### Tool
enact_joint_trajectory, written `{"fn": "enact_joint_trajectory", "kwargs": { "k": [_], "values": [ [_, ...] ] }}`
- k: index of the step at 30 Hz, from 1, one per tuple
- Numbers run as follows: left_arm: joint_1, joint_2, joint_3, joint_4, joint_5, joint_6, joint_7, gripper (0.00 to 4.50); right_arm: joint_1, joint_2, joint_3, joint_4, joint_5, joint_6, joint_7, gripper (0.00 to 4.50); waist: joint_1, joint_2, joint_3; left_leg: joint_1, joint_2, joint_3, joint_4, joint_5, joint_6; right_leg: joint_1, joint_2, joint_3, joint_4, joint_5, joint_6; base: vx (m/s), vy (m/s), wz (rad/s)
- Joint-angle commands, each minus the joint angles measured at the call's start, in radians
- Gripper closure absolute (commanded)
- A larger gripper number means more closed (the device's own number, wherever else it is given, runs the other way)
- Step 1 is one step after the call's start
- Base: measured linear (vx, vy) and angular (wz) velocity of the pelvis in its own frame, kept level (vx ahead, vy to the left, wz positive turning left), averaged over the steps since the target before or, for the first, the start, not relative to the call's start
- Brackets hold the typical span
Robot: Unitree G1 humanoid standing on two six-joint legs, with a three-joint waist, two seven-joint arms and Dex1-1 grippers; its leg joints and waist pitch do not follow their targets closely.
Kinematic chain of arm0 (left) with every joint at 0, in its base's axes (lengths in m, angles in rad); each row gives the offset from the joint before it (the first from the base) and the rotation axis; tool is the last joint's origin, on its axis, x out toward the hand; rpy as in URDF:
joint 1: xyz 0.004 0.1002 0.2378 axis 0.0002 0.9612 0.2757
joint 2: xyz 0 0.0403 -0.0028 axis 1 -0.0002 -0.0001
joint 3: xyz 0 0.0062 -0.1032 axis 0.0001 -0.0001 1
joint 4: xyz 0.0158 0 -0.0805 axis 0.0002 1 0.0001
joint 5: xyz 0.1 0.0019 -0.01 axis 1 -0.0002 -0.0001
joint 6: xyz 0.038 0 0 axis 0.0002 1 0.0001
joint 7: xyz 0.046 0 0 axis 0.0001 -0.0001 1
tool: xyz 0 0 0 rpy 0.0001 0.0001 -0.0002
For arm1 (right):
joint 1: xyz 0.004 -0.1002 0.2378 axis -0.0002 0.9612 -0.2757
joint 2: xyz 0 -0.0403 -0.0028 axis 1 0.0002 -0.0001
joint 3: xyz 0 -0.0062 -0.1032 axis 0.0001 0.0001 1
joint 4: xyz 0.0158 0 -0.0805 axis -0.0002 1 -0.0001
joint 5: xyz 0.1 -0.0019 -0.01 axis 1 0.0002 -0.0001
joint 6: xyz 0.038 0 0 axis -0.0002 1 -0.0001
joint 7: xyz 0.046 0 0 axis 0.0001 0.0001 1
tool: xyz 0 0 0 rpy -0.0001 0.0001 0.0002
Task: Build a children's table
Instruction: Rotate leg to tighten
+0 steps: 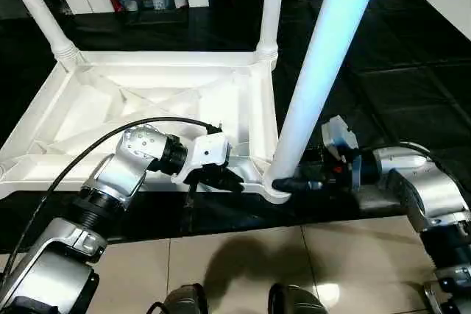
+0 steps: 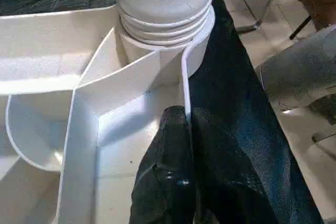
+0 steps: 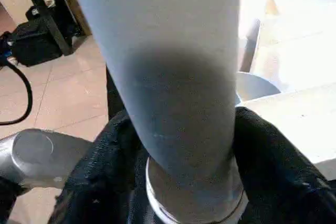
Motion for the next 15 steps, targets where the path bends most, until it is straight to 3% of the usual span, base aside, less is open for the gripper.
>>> {"fn": "enact_joint_trajectory", "kwargs": {
  "k": [1,7,13,15],
  "values": [
    [-0.007,0.01,-0.036,0.03,0.031,-0.013,-0.019,4.5,0.005,-0.012,0.03,0.0,-0.002,-0.011,0.05,2.04,-0.006,-0.02,-0.079,0.013,0.049,-0.01,-0.06,-0.091,0.139,0.063,-0.079,0.054,-0.072,-0.177,-0.247,0.0,0.0,0.0],
    [-0.004,0.004,-0.021,0.033,0.027,0.008,0.001,4.5,0.018,-0.006,0.037,-0.022,0.005,-0.002,0.053,2.43,-0.006,-0.02,-0.078,0.013,0.05,-0.009,-0.061,-0.095,0.137,0.062,-0.079,0.055,-0.073,-0.183,-0.248,0.0,0.0,0.0],
    [0.01,-0.041,0.028,-0.012,-0.002,0.131,0.107,4.5,0.093,0.04,0.021,-0.12,0.037,0.104,-0.079,2.48,0.0,-0.021,-0.077,0.015,0.053,-0.01,-0.064,-0.097,0.129,0.06,-0.08,0.056,-0.076,-0.202,-0.244,0.0,0.0,0.0],
    [0.017,-0.049,0.036,-0.03,-0.001,0.157,0.135,4.5,0.113,0.063,0.022,-0.144,0.016,0.128,-0.153,2.49,-0.003,-0.021,-0.072,0.017,0.051,-0.011,-0.068,-0.13,0.113,0.056,-0.081,0.055,-0.083,-0.269,-0.229,0.0,0.0,0.0]
  ]
}}
